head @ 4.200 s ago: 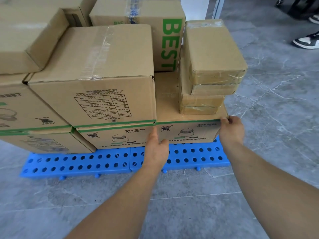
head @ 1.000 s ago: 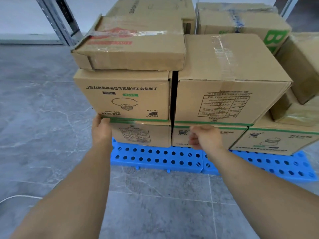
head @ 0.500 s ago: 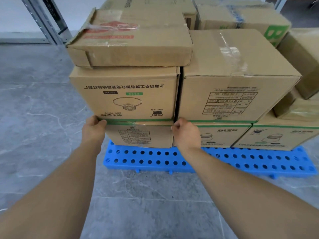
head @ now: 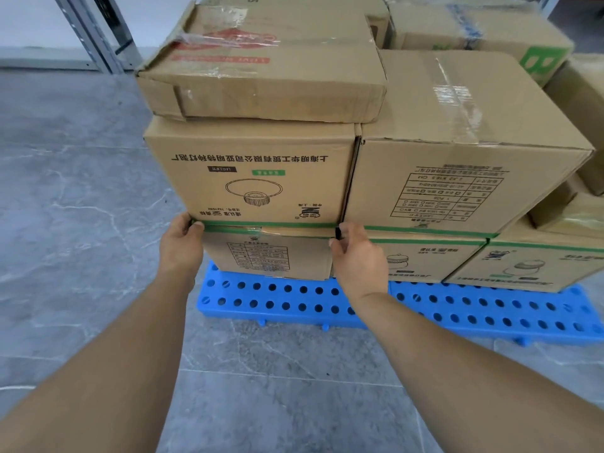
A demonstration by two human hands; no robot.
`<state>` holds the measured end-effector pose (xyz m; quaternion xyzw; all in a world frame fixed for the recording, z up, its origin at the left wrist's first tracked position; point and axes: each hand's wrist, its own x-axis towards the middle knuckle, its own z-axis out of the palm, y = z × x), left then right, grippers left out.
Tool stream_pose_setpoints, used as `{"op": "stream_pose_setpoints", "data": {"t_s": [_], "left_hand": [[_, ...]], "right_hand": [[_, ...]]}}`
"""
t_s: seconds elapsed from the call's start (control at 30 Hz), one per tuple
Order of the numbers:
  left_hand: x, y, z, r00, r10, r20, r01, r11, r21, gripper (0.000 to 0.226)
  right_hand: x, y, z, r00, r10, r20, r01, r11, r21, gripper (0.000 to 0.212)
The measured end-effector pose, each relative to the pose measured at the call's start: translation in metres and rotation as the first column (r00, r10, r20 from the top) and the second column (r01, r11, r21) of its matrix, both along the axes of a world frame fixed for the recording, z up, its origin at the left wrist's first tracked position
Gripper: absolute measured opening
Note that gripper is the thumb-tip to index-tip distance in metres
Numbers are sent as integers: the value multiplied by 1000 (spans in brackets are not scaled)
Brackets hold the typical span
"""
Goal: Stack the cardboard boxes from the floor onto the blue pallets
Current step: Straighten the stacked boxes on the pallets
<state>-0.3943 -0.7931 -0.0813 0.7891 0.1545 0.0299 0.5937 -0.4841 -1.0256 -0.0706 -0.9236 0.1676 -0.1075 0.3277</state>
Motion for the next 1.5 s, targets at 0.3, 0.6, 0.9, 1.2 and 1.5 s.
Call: {"op": "stream_pose_setpoints", "data": {"t_s": [0.3, 0.6, 0.9, 1.2, 1.5], "left_hand": [[2, 0, -2, 1000, 29, -10, -29, 997, -68, 27], [4, 2, -4, 1000, 9, -24, -11, 997, -77, 25], [5, -1, -2, 1000, 10, 27, -9, 999, -52, 33], [8, 5, -5, 1000, -4, 30, 5, 999, -36, 26], [8, 12, -3, 999, -49, 2, 49, 999, 3, 28]], "right_hand": [[-7, 1, -3, 1000, -27, -11, 26, 995, -93, 45], [-4, 2, -4, 1000, 23, 13, -23, 998, 66, 28], [1, 3, -3, 994, -92, 52, 84, 988, 126, 32], [6, 4, -2, 990, -98, 104, 75, 975, 211, 26], [8, 0, 1, 991, -86, 99, 57, 961, 269, 15]]}}
